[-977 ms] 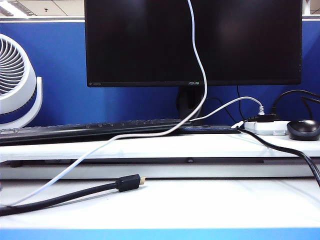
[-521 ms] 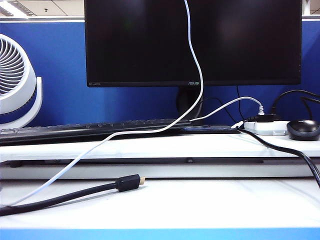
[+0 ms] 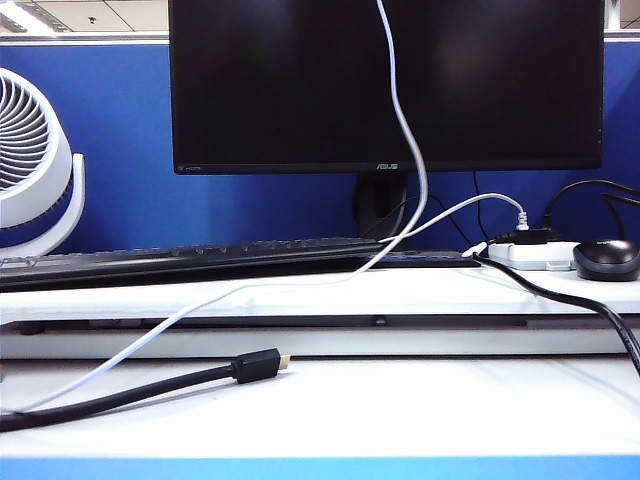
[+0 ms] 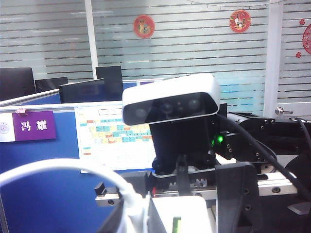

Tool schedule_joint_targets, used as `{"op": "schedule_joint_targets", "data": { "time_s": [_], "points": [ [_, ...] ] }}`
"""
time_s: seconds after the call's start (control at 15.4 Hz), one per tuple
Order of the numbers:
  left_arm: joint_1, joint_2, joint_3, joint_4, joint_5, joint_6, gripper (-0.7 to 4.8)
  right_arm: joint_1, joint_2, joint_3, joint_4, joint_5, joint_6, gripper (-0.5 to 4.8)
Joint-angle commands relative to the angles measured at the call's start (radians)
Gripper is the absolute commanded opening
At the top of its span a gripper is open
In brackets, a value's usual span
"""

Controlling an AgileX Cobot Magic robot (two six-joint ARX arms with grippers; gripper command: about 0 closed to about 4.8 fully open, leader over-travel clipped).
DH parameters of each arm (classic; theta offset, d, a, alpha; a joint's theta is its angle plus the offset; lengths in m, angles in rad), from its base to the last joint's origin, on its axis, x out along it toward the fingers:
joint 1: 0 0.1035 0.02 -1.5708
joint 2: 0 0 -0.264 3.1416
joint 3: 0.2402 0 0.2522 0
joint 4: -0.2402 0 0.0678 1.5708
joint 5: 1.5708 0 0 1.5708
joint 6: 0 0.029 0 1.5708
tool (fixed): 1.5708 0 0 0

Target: Pick up the Type-C charging cable and the charging base, insert one end of the Type-C charger into the corresponding slot on the base, and finally place the plugged-in charger back on the table.

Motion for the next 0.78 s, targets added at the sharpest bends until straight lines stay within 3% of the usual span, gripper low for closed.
{"op": "schedule_joint_targets", "data": {
  "time_s": [0.07, 0.26, 0.33, 0.39, 0.52, 0.78],
  "points": [
    [-0.03, 0.049, -0.046, -0.261, 0.163, 0.014, 1.26, 0.005, -0.017, 0.059, 0.295, 0.088, 0.012, -0.06],
    [-0.008, 0.048, -0.044, -0.245, 0.167, -0.011, 1.48, 0.005, -0.017, 0.059, 0.288, 0.091, 0.011, -0.06],
    [-0.008, 0.048, -0.044, -0.238, 0.167, -0.012, 2.31, 0.005, -0.017, 0.059, 0.272, 0.108, 0.006, -0.05],
    [-0.008, 0.048, -0.044, -0.235, 0.167, -0.012, 2.47, 0.005, -0.017, 0.059, 0.269, 0.11, 0.006, -0.05],
    [-0.006, 0.048, -0.044, -0.143, 0.171, -0.098, 2.48, 0.005, -0.017, 0.058, 0.269, 0.118, 0.003, -0.05],
    [0.051, 0.044, -0.044, -0.116, 0.171, -0.148, 2.47, 0.004, -0.017, 0.058, 0.248, 0.118, -0.026, -0.05]
  ]
}}
